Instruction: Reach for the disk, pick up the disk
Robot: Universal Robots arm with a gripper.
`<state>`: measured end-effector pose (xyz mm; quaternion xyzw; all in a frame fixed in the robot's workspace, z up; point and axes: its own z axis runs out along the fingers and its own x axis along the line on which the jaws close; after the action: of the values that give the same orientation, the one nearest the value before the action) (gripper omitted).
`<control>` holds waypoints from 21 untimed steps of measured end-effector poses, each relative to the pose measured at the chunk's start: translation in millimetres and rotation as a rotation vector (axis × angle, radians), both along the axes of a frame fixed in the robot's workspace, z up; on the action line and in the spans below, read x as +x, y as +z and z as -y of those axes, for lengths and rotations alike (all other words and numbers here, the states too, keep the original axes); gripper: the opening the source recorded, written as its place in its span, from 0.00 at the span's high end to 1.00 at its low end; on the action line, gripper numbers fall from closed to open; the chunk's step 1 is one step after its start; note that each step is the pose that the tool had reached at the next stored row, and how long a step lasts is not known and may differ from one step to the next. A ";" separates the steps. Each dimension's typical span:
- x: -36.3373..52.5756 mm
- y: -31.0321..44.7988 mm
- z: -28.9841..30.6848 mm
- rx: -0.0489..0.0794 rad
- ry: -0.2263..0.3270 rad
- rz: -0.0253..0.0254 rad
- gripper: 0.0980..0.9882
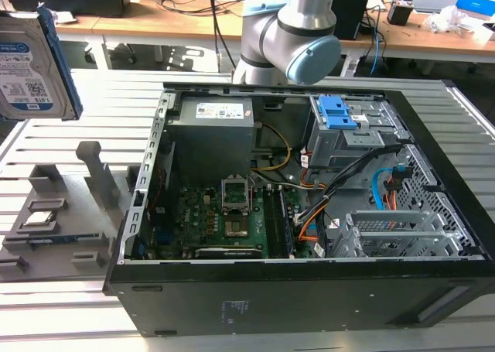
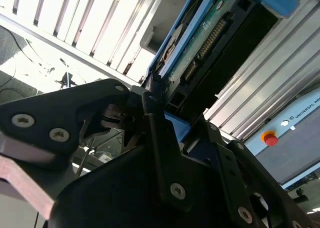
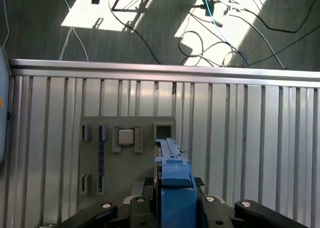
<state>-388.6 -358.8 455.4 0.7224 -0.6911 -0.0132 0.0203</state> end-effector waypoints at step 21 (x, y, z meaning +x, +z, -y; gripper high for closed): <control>3.3 50.6 0.0 0.000 0.000 -0.0058 0.70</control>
<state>-385.3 -358.8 506.0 0.7223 -0.6911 -0.0153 0.0223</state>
